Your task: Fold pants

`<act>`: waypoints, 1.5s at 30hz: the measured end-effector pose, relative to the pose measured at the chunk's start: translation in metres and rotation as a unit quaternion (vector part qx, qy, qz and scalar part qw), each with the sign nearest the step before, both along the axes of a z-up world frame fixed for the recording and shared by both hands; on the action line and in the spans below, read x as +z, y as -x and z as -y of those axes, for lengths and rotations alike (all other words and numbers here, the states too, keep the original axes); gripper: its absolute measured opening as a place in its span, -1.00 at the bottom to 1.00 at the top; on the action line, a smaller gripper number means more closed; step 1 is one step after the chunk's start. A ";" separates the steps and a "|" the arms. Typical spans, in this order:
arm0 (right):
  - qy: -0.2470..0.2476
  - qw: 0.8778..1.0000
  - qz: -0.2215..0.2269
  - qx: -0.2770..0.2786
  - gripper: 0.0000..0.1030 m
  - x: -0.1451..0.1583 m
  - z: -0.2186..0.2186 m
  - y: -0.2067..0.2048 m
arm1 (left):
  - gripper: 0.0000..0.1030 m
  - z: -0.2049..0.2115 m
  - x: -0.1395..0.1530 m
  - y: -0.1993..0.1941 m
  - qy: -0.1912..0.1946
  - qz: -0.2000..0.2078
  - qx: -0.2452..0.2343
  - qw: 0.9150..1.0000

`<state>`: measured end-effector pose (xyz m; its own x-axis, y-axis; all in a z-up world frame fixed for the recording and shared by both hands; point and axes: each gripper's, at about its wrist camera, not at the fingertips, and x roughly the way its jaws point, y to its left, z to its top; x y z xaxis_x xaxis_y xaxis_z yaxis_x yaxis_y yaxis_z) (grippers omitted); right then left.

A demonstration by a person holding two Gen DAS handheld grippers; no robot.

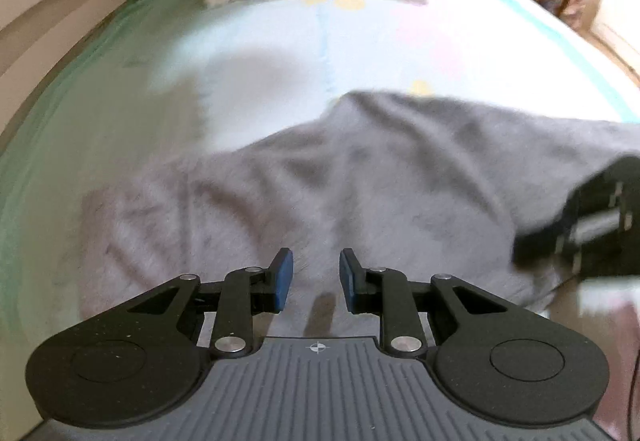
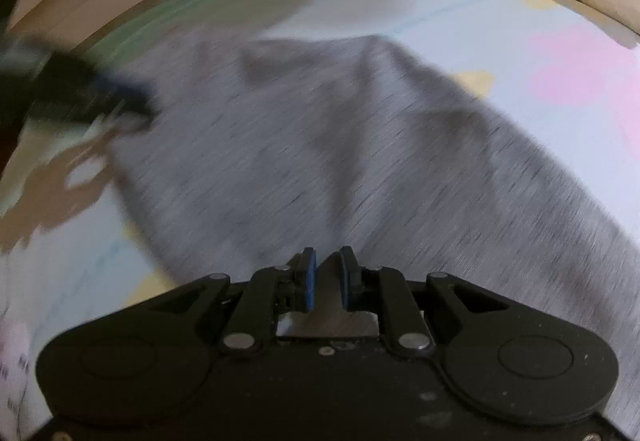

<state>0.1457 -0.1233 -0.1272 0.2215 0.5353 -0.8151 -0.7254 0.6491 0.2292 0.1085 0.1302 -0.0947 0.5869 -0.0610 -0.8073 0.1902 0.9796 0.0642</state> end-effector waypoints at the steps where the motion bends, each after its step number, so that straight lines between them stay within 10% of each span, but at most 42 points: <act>1: 0.001 1.000 -0.008 0.009 -0.72 0.001 0.001 0.008 | -0.51 0.007 -0.001 -0.002 0.004 -0.001 -0.013 1.000; 7: 0.017 0.999 -0.028 0.022 -0.72 0.016 0.020 0.022 | -0.49 0.028 -0.042 -0.003 -0.002 -0.091 -0.046 0.995; 19: 0.036 0.987 0.078 -0.137 -0.47 0.048 0.119 -0.063 | -0.49 0.035 -0.032 -0.022 -0.017 -0.108 -0.070 0.992; 34: -0.007 0.997 0.079 -0.008 -0.24 0.009 0.075 -0.143 | -0.29 0.062 0.017 -0.130 0.076 -0.082 -0.086 0.990; 36: -0.019 0.996 0.084 0.002 -0.36 0.008 0.078 -0.141 | -0.02 0.069 0.016 -0.142 0.085 -0.066 -0.086 0.990; 38: -0.021 0.994 0.101 0.017 -0.92 0.012 0.079 -0.130 | -0.02 0.075 0.017 -0.151 0.089 -0.046 -0.090 0.991; 45: -0.006 0.988 0.132 0.079 -0.94 0.008 0.071 -0.074 | -0.02 0.101 -0.005 -0.164 0.079 -0.033 -0.110 0.990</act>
